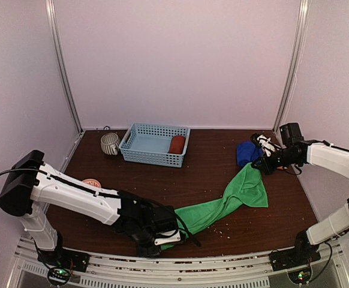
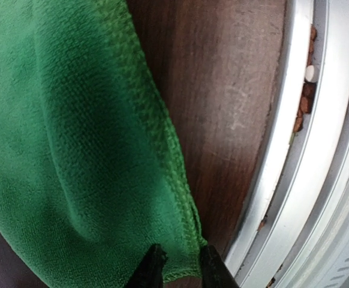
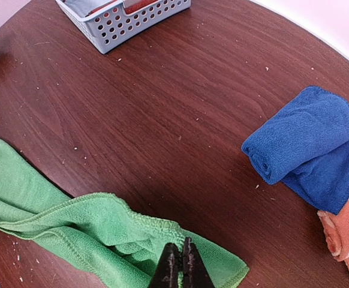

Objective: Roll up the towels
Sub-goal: Pick up the towel from the center of the board.

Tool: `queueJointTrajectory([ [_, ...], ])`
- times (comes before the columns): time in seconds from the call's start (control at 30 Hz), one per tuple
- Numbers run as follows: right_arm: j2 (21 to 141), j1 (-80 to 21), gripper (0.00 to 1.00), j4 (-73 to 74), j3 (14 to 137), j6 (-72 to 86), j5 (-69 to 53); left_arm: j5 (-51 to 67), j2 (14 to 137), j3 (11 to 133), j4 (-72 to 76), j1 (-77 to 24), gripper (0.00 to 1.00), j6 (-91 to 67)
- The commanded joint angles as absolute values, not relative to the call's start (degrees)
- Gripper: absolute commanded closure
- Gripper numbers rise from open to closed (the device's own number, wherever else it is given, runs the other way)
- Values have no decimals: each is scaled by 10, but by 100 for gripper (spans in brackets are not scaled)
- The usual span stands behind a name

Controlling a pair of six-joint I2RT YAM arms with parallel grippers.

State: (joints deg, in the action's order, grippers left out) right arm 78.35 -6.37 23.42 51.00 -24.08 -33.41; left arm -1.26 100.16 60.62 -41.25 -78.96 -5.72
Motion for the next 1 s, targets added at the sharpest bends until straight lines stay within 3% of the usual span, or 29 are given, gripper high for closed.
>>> queueJointTrajectory([
  [0.0,789,-62,100,238,512,-245,-344,-39,1004,622,-431,-789,82,-57],
  [0.23,795,-62,100,242,512,-246,-346,-34,999,626,-432,-789,100,-51],
  [0.47,794,-58,100,250,534,-232,-340,-133,961,665,-466,-751,100,-71],
  [0.73,804,15,100,337,732,-214,-361,-326,885,766,-516,-576,100,-108],
  [0.97,747,55,100,409,813,-204,-403,-375,803,808,-520,-558,100,-112],
])
